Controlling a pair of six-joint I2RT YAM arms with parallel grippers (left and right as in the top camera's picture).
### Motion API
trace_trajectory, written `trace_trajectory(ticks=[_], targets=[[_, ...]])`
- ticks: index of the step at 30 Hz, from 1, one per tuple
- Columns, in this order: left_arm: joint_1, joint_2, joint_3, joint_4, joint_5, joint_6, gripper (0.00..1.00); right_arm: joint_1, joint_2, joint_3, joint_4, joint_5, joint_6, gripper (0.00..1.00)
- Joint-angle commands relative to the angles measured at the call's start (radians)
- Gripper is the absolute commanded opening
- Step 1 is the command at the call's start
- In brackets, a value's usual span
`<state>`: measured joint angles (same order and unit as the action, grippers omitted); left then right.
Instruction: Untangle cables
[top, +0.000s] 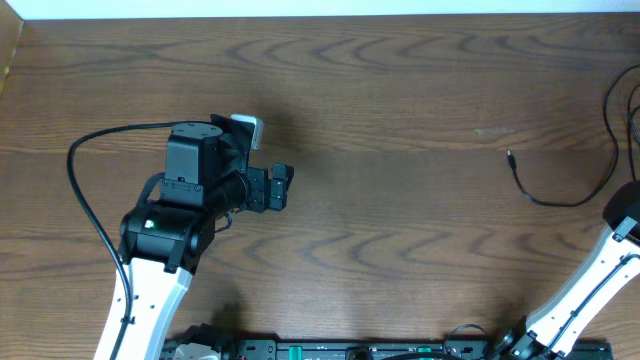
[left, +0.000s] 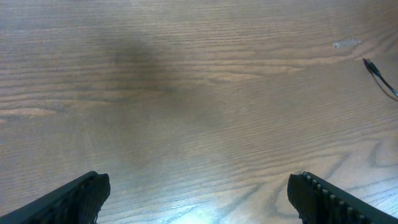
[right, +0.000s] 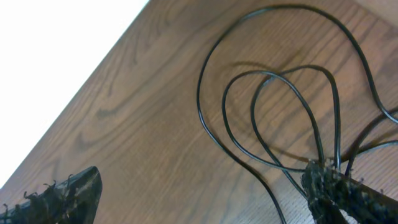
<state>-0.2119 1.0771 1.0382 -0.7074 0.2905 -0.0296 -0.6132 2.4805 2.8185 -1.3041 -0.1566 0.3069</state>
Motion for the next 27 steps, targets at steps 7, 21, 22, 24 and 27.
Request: trace_trajectory(ticks=[7, 21, 22, 24, 27], targets=[[0.003, -0.006, -0.007, -0.003, 0.016, -0.012, 0.96, 0.078, -0.010, 0.001, -0.172, 0.047, -0.069, 0.99], [0.003, -0.007, -0.007, -0.003, 0.016, -0.012, 0.96, 0.275, -0.042, -0.095, -0.395, 0.158, -0.126, 0.99], [0.003, -0.007, -0.007, -0.003, 0.016, -0.012, 0.96, 0.283, -0.059, -0.124, -0.394, 0.217, -0.083, 0.98], [0.003, -0.007, -0.007, -0.003, 0.015, -0.011, 0.96, 0.298, -0.092, -0.164, -0.388, 0.311, -0.032, 0.97], [0.003, -0.007, -0.007, -0.003, 0.015, -0.011, 0.96, 0.315, -0.143, -0.183, -0.371, 0.366, -0.023, 0.97]])
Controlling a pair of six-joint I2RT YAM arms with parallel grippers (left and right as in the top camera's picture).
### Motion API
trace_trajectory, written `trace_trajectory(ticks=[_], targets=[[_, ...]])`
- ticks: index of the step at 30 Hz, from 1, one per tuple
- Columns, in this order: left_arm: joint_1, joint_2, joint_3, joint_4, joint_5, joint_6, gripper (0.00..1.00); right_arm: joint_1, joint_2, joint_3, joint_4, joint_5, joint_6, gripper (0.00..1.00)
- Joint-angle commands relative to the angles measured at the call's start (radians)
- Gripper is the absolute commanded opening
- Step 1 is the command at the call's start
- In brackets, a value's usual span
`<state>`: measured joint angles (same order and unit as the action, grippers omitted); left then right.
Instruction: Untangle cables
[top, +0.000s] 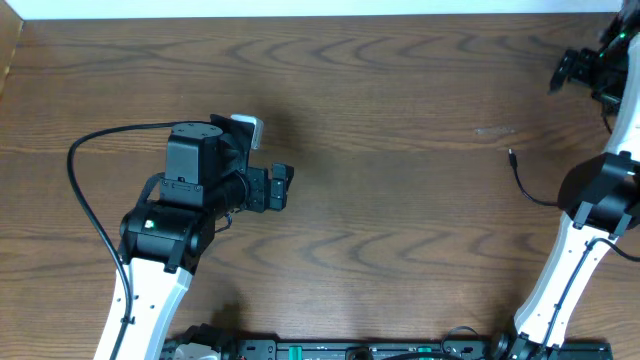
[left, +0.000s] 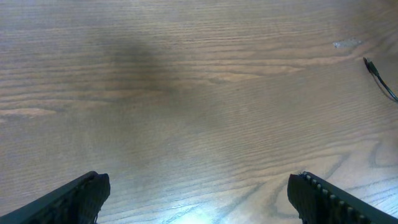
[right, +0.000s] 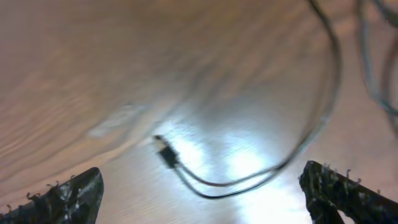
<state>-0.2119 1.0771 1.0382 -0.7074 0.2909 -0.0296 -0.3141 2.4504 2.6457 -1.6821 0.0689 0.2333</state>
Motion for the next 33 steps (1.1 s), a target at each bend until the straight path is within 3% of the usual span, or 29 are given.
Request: trace_trajectory(ticks=[1, 5, 8, 16, 21, 28, 33], targets=[[0.003, -0.007, -0.007, -0.003, 0.015, -0.011, 0.96, 0.022, -0.134, -0.018, 0.011, 0.142, 0.050, 0.97], [0.003, -0.007, -0.007, -0.003, 0.015, -0.008, 0.96, 0.034, -0.214, -0.091, 0.027, 0.145, 0.051, 0.95], [0.003, -0.007, -0.007, -0.003, 0.014, -0.003, 0.96, 0.052, -0.311, -0.243, 0.090, 0.182, 0.051, 0.94], [0.003, -0.007, -0.007, 0.000, 0.012, 0.031, 0.96, 0.073, -0.722, -0.988, 0.508, 0.229, -0.034, 0.99], [0.003, -0.007, -0.007, 0.016, 0.016, 0.033, 0.96, 0.074, -0.830, -1.276, 0.694, 0.065, -0.137, 0.97], [0.003, -0.007, -0.007, 0.017, 0.064, 0.030, 0.96, 0.104, -0.808, -1.456, 0.797, -0.089, -0.220, 0.91], [0.003, -0.007, -0.007, 0.018, 0.064, 0.030, 0.96, 0.111, -0.793, -1.484, 0.795, -0.108, -0.231, 0.99]])
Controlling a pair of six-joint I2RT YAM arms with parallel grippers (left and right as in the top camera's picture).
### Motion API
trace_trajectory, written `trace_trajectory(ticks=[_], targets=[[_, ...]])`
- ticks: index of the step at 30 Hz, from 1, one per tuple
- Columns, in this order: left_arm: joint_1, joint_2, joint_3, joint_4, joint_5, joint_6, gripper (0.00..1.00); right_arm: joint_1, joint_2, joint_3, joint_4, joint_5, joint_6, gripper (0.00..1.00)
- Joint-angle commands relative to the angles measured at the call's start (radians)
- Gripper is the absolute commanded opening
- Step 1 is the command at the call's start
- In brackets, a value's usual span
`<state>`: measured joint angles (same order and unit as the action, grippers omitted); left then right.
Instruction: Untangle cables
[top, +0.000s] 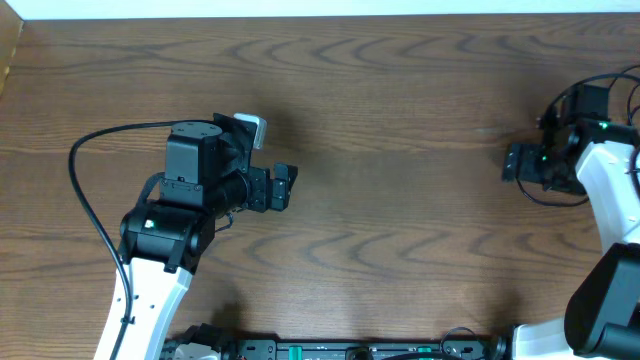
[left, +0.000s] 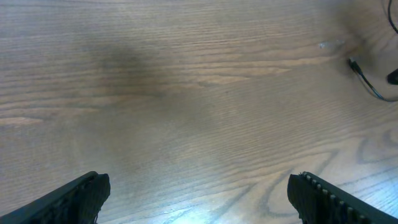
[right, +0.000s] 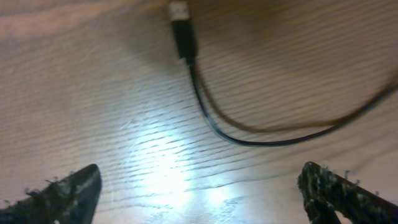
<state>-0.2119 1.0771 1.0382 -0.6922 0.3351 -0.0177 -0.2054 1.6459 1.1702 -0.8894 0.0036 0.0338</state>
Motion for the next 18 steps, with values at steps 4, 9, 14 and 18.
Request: trace_trajectory(ticks=[4, 9, 14, 18], targets=[[0.003, -0.007, -0.007, 0.005, 0.022, 0.018, 0.96, 0.002, 0.040, -0.008, -0.005, -0.043, -0.039, 0.99], [0.003, -0.007, -0.007, 0.005, 0.021, 0.018, 0.97, -0.001, 0.089, -0.008, 0.010, -0.028, -0.050, 0.97], [0.003, -0.007, -0.007, 0.005, 0.020, 0.022, 0.97, -0.006, 0.146, -0.008, 0.068, -0.013, -0.050, 0.87], [0.003, -0.007, -0.007, 0.005, 0.020, 0.026, 0.96, -0.018, 0.176, -0.008, 0.101, 0.006, -0.050, 0.81]])
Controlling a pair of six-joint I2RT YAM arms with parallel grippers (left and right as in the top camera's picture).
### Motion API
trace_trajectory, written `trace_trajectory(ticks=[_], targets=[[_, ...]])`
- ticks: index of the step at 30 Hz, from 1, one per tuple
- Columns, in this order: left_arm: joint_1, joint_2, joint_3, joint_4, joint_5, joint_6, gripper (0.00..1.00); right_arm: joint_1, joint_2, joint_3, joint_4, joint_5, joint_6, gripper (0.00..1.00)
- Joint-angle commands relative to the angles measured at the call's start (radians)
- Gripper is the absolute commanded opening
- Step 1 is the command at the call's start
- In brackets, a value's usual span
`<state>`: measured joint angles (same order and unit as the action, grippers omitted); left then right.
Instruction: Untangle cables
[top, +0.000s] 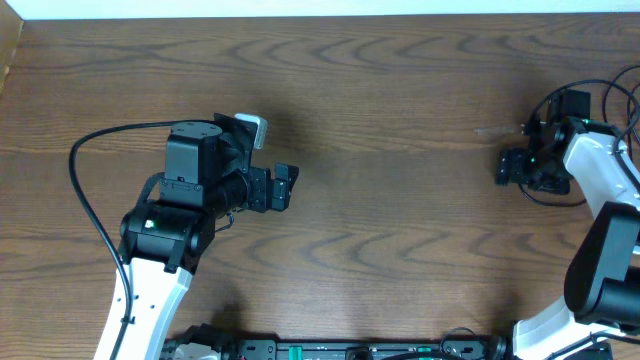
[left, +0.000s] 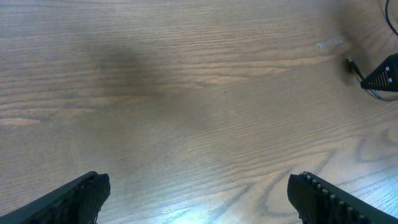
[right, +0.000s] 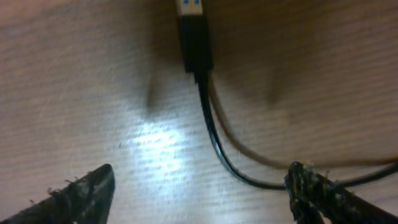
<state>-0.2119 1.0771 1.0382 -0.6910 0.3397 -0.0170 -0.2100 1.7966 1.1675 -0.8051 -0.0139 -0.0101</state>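
Observation:
A thin black cable (right: 214, 134) ends in a USB plug (right: 194, 37) lying on the wooden table (top: 400, 120). My right gripper (right: 202, 186) is open, low over the table, with the cable running between its fingers just behind the plug. In the overhead view the right gripper (top: 515, 168) is at the right side, and more cable (top: 590, 86) curves towards the right edge. The left wrist view shows the plug (left: 351, 64) beside the right gripper (left: 382, 78). My left gripper (top: 280, 187) is open and empty over the table's left half, far from the cable.
The left arm's own black lead (top: 85, 190) arcs over the table at the far left. A pale scuff (top: 490, 130) marks the wood near the plug. The table's back edge (top: 320, 16) meets a white strip.
My right gripper has come closer to the plug, which now fills more of the right wrist view, and has shifted slightly left. The left arm has not moved.
My right gripper was first off the right edge, looking at coiled cable. Then it was at the back right corner, with the plug end in its view. Then it stood open over the plug, and now sits lower around the cable behind it. The left gripper stayed open.

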Motion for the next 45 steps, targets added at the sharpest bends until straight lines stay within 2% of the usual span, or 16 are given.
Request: trace_trajectory(ticks=[1, 4, 7, 8, 9, 13, 21, 23, 29, 35, 41, 43, 45], targets=[[0.003, -0.007, -0.007, 0.004, 0.016, 0.032, 0.96, -0.019, 0.035, -0.005, 0.026, 0.027, -0.006, 0.78], [0.003, -0.007, -0.007, 0.004, 0.016, 0.048, 0.96, -0.036, 0.052, -0.005, 0.047, 0.050, -0.005, 0.67], [0.003, -0.007, -0.007, 0.004, 0.016, 0.048, 0.96, -0.053, 0.061, -0.005, 0.065, 0.076, -0.005, 0.64], [0.003, -0.007, -0.007, 0.004, 0.016, 0.051, 0.96, -0.057, 0.065, -0.005, 0.070, 0.088, 0.004, 0.58], [0.003, -0.007, -0.007, 0.004, 0.016, 0.051, 0.96, -0.060, 0.067, -0.005, 0.075, 0.102, 0.012, 0.57], [0.003, -0.007, -0.007, 0.004, 0.016, 0.051, 0.96, -0.088, 0.072, -0.005, 0.106, 0.147, 0.013, 0.57], [0.003, -0.007, -0.007, 0.005, 0.016, 0.069, 0.96, -0.137, 0.072, -0.005, 0.129, 0.104, 0.012, 0.55], [0.003, -0.006, -0.007, 0.009, 0.015, 0.070, 0.96, -0.130, 0.072, -0.002, 0.132, 0.027, -0.028, 0.62], [0.003, -0.006, -0.007, 0.011, 0.015, 0.073, 0.96, -0.105, 0.072, 0.002, 0.117, -0.150, -0.186, 0.62], [0.003, -0.006, -0.007, 0.011, 0.016, 0.073, 0.96, -0.083, 0.085, 0.001, 0.104, -0.005, -0.140, 0.62], [0.003, -0.006, -0.007, 0.011, 0.015, 0.074, 0.96, -0.076, 0.179, 0.001, 0.098, 0.064, -0.090, 0.58], [0.003, -0.006, -0.007, 0.011, 0.015, 0.074, 0.97, -0.070, 0.202, 0.001, 0.101, 0.093, -0.074, 0.53], [0.003, -0.006, -0.007, 0.011, 0.015, 0.074, 0.96, -0.070, 0.212, 0.001, 0.106, 0.149, -0.028, 0.44]])
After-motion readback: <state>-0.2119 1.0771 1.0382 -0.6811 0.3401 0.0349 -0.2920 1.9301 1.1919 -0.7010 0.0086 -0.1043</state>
